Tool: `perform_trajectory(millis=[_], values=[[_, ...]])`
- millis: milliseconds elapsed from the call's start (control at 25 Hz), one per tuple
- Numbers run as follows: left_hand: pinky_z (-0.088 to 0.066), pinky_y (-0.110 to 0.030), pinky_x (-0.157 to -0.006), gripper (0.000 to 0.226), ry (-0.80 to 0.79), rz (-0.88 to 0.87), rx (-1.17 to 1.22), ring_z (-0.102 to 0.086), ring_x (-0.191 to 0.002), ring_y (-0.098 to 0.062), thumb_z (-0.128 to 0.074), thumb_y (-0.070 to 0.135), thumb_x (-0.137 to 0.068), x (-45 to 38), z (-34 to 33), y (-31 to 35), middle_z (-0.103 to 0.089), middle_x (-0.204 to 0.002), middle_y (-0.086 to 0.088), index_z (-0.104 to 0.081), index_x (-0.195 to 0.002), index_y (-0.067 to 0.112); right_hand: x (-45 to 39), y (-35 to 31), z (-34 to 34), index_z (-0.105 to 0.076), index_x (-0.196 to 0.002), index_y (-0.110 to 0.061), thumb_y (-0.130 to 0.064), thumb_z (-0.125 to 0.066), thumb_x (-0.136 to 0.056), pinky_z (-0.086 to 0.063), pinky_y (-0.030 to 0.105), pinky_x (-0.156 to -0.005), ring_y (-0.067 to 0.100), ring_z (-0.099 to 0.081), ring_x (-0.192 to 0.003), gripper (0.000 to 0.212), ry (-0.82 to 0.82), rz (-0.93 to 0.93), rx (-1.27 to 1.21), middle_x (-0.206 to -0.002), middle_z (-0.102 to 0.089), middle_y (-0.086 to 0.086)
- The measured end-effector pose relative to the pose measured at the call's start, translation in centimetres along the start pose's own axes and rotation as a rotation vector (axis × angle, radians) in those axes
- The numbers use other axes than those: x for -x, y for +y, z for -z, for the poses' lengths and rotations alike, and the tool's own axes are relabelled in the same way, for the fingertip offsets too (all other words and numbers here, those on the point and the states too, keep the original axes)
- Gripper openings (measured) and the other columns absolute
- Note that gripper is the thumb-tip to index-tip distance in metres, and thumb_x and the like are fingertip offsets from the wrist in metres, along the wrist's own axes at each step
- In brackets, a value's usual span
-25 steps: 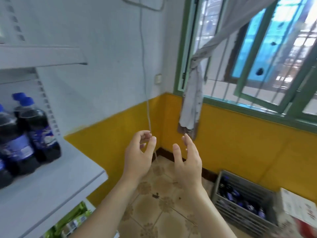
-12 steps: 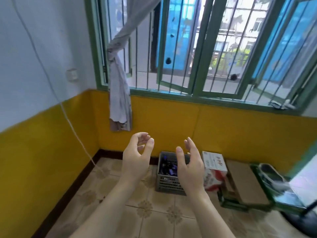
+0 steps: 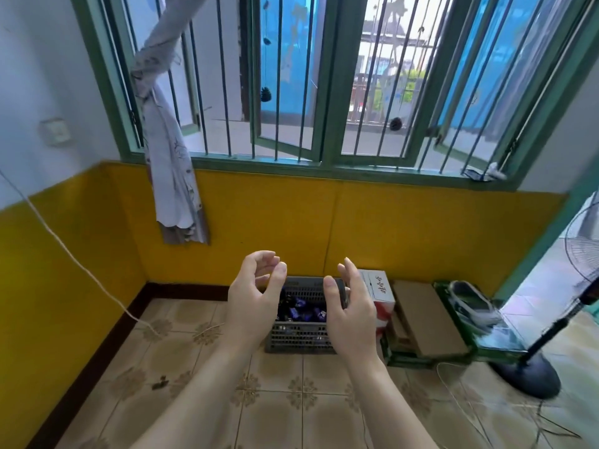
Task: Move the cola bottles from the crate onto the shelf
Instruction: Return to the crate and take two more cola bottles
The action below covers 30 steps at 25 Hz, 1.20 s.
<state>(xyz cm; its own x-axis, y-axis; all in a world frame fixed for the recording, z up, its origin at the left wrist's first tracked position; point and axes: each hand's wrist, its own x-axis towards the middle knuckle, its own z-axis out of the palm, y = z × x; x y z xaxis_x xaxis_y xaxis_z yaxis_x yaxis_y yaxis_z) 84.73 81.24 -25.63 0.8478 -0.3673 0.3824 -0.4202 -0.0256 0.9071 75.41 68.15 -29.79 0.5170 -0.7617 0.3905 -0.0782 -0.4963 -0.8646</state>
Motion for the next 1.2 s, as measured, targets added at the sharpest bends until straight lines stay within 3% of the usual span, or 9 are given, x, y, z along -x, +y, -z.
perform_trajectory(millis=[320, 760, 880, 1200], values=[[-0.048, -0.012, -0.085, 0.026, -0.027, 0.048, -0.011, -0.06, -0.105, 0.005, -0.059, 0.038, -0.098, -7.1, -3.1, -5.9, -0.066, -0.111, 0.018, -0.06, -0.12, 0.025, -6.5, 4.1, -4.4, -0.041, -0.15, -0.033, -0.063, -0.047, -0.096, -0.053, 0.048, -0.103, 0.009, -0.052, -0.131, 0.062, -0.031, -0.035, 0.018, -0.141, -0.056, -0.014], [-0.046, -0.003, -0.081, 0.023, -0.136, 0.131, 0.014, -0.057, -0.105, 0.01, -0.058, 0.036, -0.099, -23.3, -8.2, -15.5, -0.064, -0.111, 0.02, -0.059, -0.119, 0.027, -20.3, 10.1, -13.7, -0.038, -0.15, -0.038, -0.066, -0.045, -0.097, -0.051, 0.049, -0.104, 0.009, -0.051, -0.132, 0.061, -0.042, -0.159, 0.112, -0.144, -0.054, -0.015], [-0.046, -0.003, -0.08, 0.023, -0.154, 0.166, 0.008, -0.057, -0.105, 0.01, -0.058, 0.035, -0.099, -26.5, -9.6, -18.1, -0.064, -0.111, 0.018, -0.059, -0.12, 0.025, -23.5, 12.5, -15.2, -0.038, -0.149, -0.038, -0.071, -0.042, -0.094, -0.053, 0.049, -0.103, 0.009, -0.052, -0.131, 0.064, -0.042, -0.192, 0.125, -0.142, -0.055, -0.016], [-0.047, -0.011, -0.081, 0.025, -0.203, 0.288, -0.087, -0.06, -0.105, 0.001, -0.058, 0.035, -0.099, -36.4, -16.6, -26.9, -0.065, -0.111, 0.016, -0.057, -0.122, 0.024, -34.9, 22.2, -19.5, -0.041, -0.152, -0.028, -0.054, -0.05, -0.1, -0.048, 0.046, -0.107, 0.009, -0.052, -0.129, 0.058, -0.12, -0.28, 0.192, -0.14, -0.057, -0.011]])
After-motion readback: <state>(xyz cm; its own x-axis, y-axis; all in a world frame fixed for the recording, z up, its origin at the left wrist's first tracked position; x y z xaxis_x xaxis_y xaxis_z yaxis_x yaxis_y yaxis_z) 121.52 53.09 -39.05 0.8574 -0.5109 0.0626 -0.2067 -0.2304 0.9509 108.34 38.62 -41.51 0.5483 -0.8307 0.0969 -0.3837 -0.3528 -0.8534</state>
